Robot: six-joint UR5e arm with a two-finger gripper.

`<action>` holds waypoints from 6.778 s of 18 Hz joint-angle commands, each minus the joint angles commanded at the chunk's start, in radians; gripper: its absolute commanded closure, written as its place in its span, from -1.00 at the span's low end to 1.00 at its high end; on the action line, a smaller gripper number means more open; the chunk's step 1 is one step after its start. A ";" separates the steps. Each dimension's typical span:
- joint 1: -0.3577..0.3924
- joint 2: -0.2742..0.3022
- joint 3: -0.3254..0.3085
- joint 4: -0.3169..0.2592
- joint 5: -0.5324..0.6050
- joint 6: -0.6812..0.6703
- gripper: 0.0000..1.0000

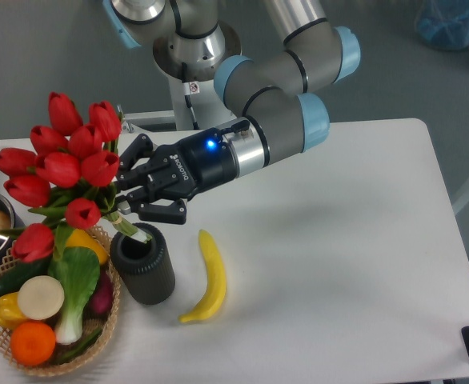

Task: Insert the flowers into the vase
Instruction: 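Position the tulip stems above the vase opening and lower them in, then push the tulip stems further down into the grey vase, then open the gripper to release the tulips and pull back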

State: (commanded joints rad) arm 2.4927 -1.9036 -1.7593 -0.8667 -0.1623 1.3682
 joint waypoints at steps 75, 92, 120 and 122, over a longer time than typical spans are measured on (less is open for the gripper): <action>0.017 -0.132 -0.238 -0.002 -0.048 0.262 0.41; 0.017 -0.140 -0.236 0.000 -0.048 0.268 0.06; 0.167 -0.046 -0.178 0.000 0.289 0.305 -1.00; 0.176 -0.041 -0.163 0.000 0.371 0.304 -1.00</action>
State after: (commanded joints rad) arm 2.6691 -1.9451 -1.9221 -0.8667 0.2082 1.6721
